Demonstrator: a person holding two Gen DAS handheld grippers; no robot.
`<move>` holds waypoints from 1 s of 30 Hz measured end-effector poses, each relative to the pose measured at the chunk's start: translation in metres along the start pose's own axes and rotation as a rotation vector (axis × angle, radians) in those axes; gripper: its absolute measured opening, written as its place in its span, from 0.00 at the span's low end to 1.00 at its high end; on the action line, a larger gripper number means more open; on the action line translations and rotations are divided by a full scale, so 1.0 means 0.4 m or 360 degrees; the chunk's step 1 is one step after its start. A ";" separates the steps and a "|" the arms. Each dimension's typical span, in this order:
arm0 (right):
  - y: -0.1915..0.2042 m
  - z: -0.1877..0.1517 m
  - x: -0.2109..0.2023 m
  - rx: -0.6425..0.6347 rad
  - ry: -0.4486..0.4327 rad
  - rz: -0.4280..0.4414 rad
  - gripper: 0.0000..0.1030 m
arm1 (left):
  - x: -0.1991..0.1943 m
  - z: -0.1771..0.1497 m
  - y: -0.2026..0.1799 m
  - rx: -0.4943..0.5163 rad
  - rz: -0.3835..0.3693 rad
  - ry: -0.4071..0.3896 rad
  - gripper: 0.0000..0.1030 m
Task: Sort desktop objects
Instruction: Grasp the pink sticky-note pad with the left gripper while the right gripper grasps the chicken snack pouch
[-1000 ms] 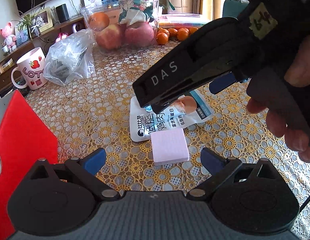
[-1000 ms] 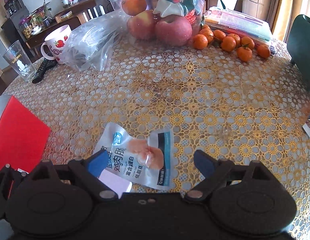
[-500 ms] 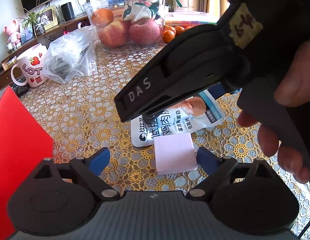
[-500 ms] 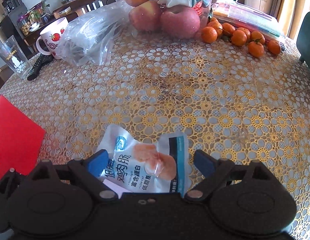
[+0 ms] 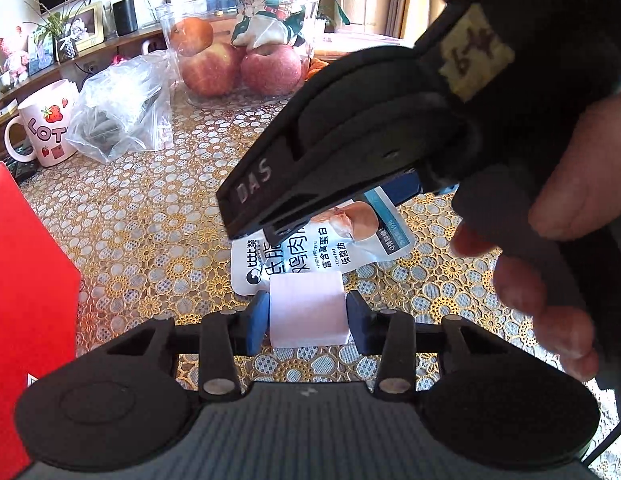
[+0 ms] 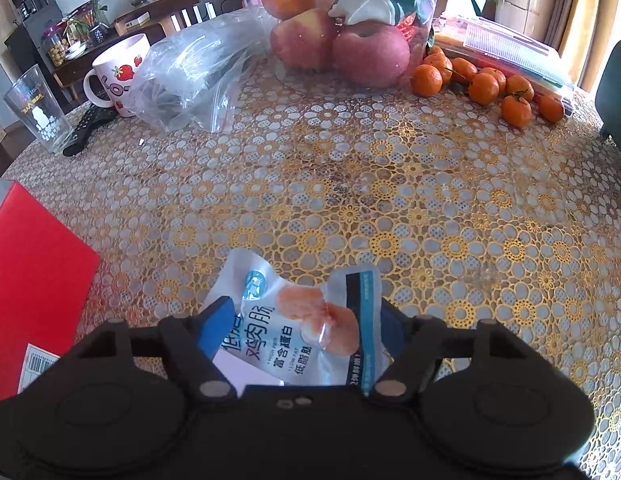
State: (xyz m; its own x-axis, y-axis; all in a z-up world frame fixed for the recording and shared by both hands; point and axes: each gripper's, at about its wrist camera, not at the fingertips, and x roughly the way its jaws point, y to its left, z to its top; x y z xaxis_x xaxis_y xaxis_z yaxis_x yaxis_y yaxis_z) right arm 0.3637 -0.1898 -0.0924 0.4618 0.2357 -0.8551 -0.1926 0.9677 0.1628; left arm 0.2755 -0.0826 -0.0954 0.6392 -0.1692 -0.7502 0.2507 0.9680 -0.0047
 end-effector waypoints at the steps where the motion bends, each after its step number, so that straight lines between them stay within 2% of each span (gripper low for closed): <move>1: -0.005 0.000 -0.005 0.0011 -0.0011 -0.0004 0.59 | 0.000 -0.001 0.002 0.0001 -0.0004 -0.0001 0.39; 5: -0.039 0.004 -0.020 0.0103 -0.0020 0.0001 0.28 | 0.000 -0.001 0.012 -0.0012 -0.0006 0.0003 0.39; 6: -0.048 0.003 -0.024 0.0126 -0.0023 0.0010 0.24 | -0.001 -0.001 0.013 -0.0013 -0.0005 0.0005 0.39; 8: -0.061 0.002 -0.031 0.0158 -0.0028 0.0032 0.09 | -0.002 0.000 0.016 -0.0018 -0.0002 0.0010 0.39; 13: -0.063 -0.010 -0.054 0.0160 -0.0045 0.0086 0.02 | -0.007 -0.001 0.026 -0.0033 0.0000 0.0028 0.39; 22: -0.070 -0.038 -0.114 0.0265 -0.0082 0.0085 0.00 | -0.054 -0.001 0.035 -0.0043 -0.0014 0.0036 0.39; 30: -0.056 -0.069 -0.190 0.0209 -0.0119 0.0046 0.00 | -0.131 0.014 0.043 -0.0071 -0.0029 0.0017 0.39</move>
State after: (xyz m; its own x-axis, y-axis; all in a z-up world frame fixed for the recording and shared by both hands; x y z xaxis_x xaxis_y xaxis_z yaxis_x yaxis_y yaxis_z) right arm 0.3090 -0.2320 -0.0448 0.5216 0.2650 -0.8110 -0.0942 0.9626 0.2540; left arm 0.2505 -0.0581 -0.0525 0.6271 -0.1849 -0.7567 0.2294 0.9722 -0.0474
